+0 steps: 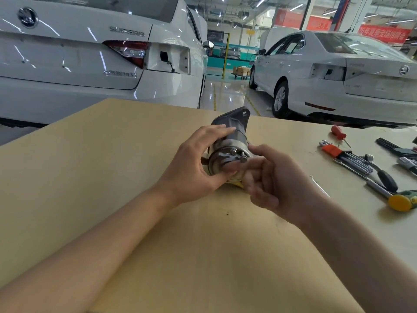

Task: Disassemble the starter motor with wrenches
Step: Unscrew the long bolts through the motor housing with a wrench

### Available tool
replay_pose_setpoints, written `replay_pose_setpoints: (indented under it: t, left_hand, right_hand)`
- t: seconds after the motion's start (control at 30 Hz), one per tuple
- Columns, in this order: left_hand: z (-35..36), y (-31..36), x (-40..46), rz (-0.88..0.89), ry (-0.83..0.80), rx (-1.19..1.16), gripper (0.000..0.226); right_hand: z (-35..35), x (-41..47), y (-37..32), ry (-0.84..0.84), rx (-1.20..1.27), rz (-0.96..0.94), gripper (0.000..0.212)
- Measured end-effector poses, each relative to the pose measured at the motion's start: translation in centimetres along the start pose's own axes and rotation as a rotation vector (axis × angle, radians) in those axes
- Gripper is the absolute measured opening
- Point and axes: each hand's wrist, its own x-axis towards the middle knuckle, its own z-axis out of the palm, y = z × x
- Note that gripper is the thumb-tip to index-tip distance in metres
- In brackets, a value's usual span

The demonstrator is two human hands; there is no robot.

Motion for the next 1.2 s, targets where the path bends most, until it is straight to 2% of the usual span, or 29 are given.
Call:
replay_pose_setpoints:
  t: [0.1, 0.2, 0.3, 0.43, 0.57, 0.63, 0.73, 0.8, 0.87, 0.93, 1.03, 1.2]
  left_hand:
    - [-0.1, -0.1, 0.0, 0.033, -0.029, 0.003, 0.072]
    - [0.0, -0.1, 0.1, 0.082, -0.045, 0.020, 0.069]
    - [0.2, -0.2, 0.0, 0.097, -0.056, 0.036, 0.063]
    - [0.4, -0.2, 0.0, 0.011, -0.090, -0.020, 0.058]
    - [0.6, -0.3, -0.1, -0.106, -0.079, -0.069, 0.063]
    - [0.8, -0.2, -0.1, -0.143, -0.079, -0.088, 0.066]
    - [0.8, 0.0, -0.1, -0.146, -0.086, -0.094, 0.067]
    - [0.7, 0.1, -0.1, -0.138, -0.079, -0.078, 0.067]
    - [0.6, 0.1, -0.1, -0.145, -0.083, -0.078, 0.068]
    - [0.6, 0.0, -0.1, -0.149, -0.083, -0.077, 0.067]
    - [0.6, -0.2, -0.1, -0.154, -0.076, -0.072, 0.065]
    - [0.7, -0.1, -0.1, -0.153, -0.062, -0.099, 0.066]
  right_hand:
    - [0.2, 0.3, 0.2, -0.132, 0.302, 0.041, 0.038]
    - [0.4, 0.2, 0.6, -0.152, 0.459, 0.029, 0.028]
    - [0.5, 0.1, 0.7, -0.052, 0.378, -0.006, 0.024]
    - [0.4, 0.4, 1.1, 0.139, 0.159, -0.105, 0.034]
    - [0.6, 0.5, 1.2, 0.293, -0.013, -0.267, 0.032]
    - [0.6, 0.4, 1.3, 0.320, -0.031, -0.278, 0.033]
    - [0.5, -0.1, 1.1, 0.229, 0.082, -0.107, 0.033]
    - [0.4, -0.5, 0.9, 0.058, 0.279, 0.014, 0.038]
    - [0.5, -0.7, 1.0, -0.084, 0.444, 0.027, 0.035]
    - [0.7, -0.6, 1.1, -0.109, 0.507, -0.004, 0.028]
    - [1.0, -0.3, 1.2, -0.038, 0.445, -0.039, 0.019]
    - [0.9, -0.3, 1.5, 0.245, 0.048, -0.218, 0.026]
